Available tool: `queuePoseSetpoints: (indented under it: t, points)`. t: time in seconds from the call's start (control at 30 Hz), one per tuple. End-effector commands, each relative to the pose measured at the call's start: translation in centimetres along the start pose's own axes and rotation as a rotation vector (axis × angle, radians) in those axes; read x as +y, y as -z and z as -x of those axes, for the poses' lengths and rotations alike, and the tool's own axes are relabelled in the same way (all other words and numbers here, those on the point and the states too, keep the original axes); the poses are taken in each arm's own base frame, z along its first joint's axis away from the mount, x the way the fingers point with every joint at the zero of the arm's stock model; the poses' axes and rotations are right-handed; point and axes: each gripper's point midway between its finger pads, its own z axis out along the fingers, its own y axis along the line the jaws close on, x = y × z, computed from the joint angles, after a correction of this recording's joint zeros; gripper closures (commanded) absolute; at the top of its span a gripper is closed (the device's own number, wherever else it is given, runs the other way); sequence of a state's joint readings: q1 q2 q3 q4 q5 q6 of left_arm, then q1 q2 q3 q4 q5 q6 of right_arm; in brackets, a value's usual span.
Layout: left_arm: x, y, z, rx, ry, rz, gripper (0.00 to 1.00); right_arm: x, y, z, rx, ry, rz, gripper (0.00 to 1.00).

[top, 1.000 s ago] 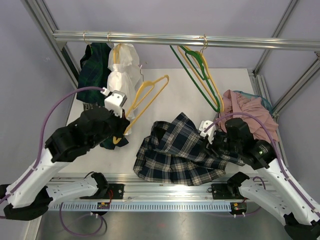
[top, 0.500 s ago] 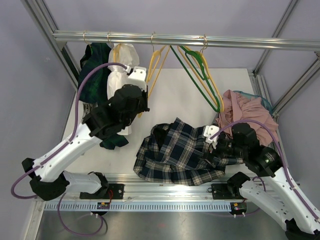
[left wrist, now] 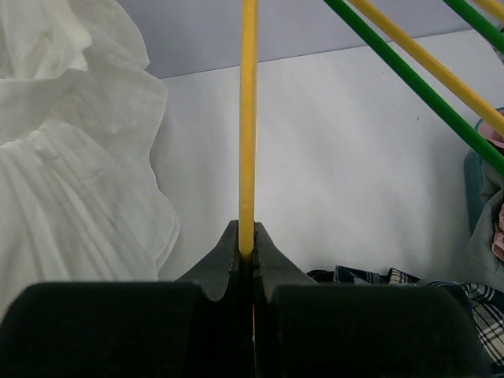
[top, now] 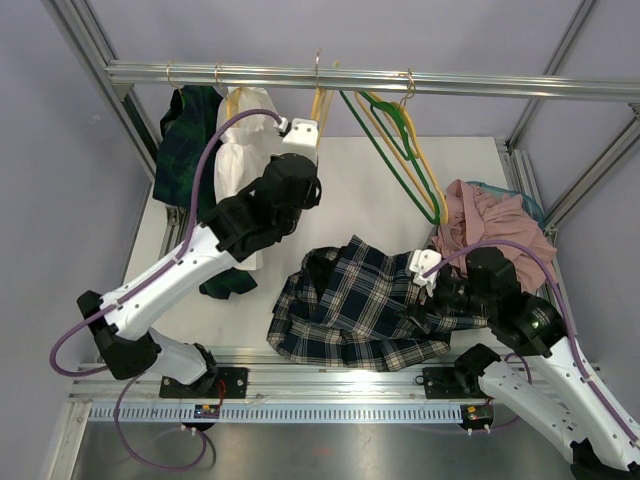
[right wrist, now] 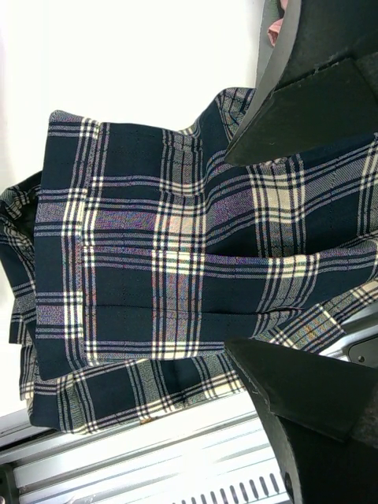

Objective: Remove the skirt from the hanger
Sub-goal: Hang the hanger back to the clothesline with the left arm

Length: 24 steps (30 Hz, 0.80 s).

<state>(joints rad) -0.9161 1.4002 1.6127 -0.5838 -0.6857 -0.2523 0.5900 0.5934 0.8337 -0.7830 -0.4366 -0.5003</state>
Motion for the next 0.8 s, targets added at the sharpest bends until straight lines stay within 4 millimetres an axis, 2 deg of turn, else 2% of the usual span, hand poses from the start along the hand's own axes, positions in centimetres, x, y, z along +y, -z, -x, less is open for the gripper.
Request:
queuePoseSetpoints:
  t: [0.0,0.27,0.47,0.77]
  points:
    - [-1.1,-1.0,2.6,-0.073,0.062,-0.004,1.00,-0.2,0.3,1.0,-0.039,0.011,-0.013,0.03]
    - [-2.4,-3.5,0.4,-0.018,0.064,-0.018,0.99,-0.1,0.4,1.1,-0.046,0.012,-0.013,0.03]
    - [-2.9,-3.9,-0.4,0.004,0.078,-0.028,0.96,-0.1,0.5,1.1,-0.047,0.012,-0.015,0.03]
    - [-3.4,-3.9,-0.9,0.018,0.099,-0.052,0.76,0.0,0.4,1.0,-0.049,0.010,-0.007,0.02]
